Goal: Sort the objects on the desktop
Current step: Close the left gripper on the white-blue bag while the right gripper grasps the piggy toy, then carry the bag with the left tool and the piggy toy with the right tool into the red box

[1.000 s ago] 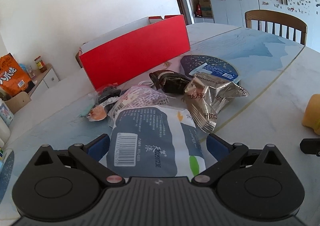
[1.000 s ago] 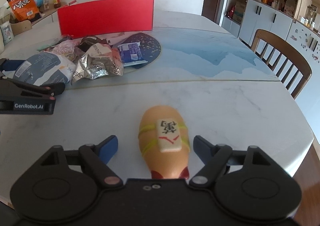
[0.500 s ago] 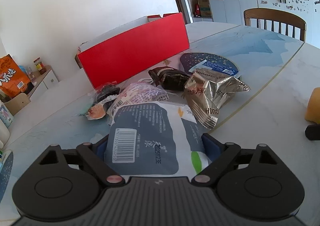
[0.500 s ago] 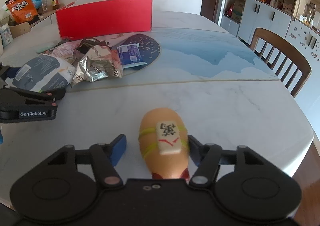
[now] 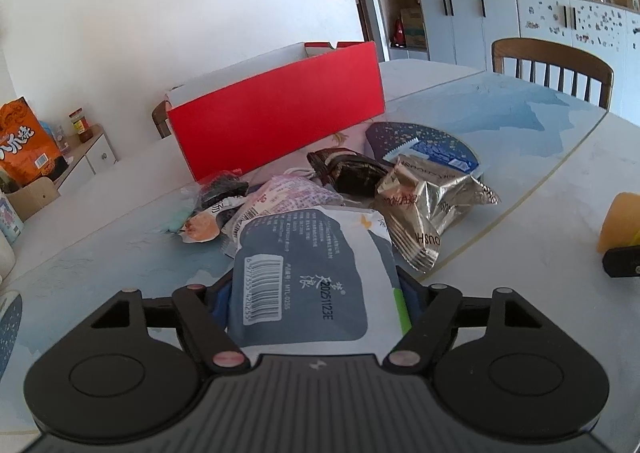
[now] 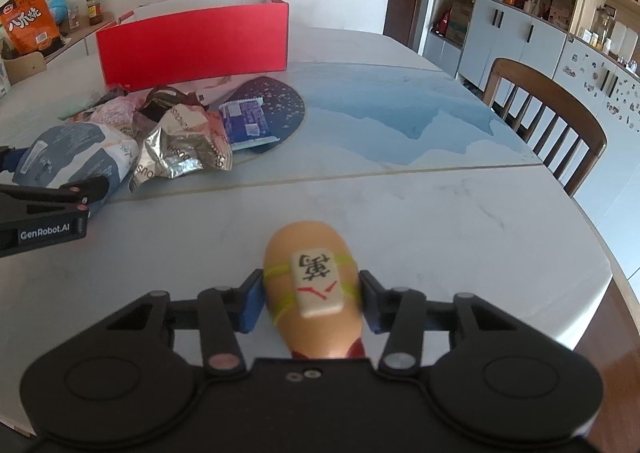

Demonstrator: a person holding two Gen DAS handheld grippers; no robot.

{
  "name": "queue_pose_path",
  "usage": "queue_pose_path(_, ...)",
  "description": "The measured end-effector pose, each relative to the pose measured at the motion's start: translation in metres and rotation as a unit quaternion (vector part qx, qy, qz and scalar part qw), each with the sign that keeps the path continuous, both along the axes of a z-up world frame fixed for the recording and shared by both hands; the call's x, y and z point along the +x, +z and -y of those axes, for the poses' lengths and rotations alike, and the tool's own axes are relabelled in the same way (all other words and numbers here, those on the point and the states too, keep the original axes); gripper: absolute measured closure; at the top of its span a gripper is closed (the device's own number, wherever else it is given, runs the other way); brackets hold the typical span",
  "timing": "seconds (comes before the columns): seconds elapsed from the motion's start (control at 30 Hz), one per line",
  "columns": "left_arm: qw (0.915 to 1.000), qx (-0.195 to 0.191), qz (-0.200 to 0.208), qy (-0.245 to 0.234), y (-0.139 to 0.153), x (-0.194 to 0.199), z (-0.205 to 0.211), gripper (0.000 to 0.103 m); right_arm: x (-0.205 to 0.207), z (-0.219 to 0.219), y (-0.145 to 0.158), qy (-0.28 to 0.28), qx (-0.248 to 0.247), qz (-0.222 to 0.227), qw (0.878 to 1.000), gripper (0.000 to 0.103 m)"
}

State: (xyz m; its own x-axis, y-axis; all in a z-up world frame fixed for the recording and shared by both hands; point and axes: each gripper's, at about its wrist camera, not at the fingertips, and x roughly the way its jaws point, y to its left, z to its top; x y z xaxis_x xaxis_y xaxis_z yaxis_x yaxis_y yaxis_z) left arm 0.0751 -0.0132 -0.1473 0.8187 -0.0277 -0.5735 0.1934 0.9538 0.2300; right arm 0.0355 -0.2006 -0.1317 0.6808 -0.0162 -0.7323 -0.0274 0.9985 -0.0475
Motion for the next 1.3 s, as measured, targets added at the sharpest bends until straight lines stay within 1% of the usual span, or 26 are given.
queue_pose_path(0.37,0.9997,-0.023,0.006,0.01,0.032,0.001,-0.012,0.027,0.015,-0.012,0.029,0.002,0.004,0.022,1.0,0.055)
queue_pose_path(0.7,0.9994,-0.026,0.016,0.015,0.062,0.015,-0.018,0.027,0.04,-0.026,0.053,0.012,0.001,0.039,0.999,0.055)
queue_pose_path(0.83,0.9992,-0.03,0.022,0.012,0.072,0.021,-0.022,0.027,0.051,-0.032,0.062,0.015,0.007,0.039,0.999,0.055)
queue_pose_path(0.93,0.9992,-0.025,0.028,0.007,0.079,0.025,-0.023,0.027,0.057,-0.038,0.07,0.021,0.005,0.046,0.999,0.055)
queue_pose_path(1.03,0.999,-0.029,0.034,0.003,0.087,0.029,-0.027,0.027,0.064,-0.044,0.079,0.028,0.002,0.052,0.998,0.055)
queue_pose_path(1.17,0.9987,-0.036,0.035,-0.002,0.099,0.037,-0.032,0.027,0.074,-0.05,0.091,0.036,0.006,0.05,0.998,0.055)
queue_pose_path(1.23,0.9986,-0.041,0.031,-0.005,0.104,0.042,-0.034,0.027,0.08,-0.054,0.095,0.035,0.001,0.05,0.998,0.055)
queue_pose_path(1.3,0.9985,-0.042,0.034,-0.004,0.109,0.046,-0.036,0.027,0.085,-0.055,0.099,0.03,0.008,0.05,0.998,0.055)
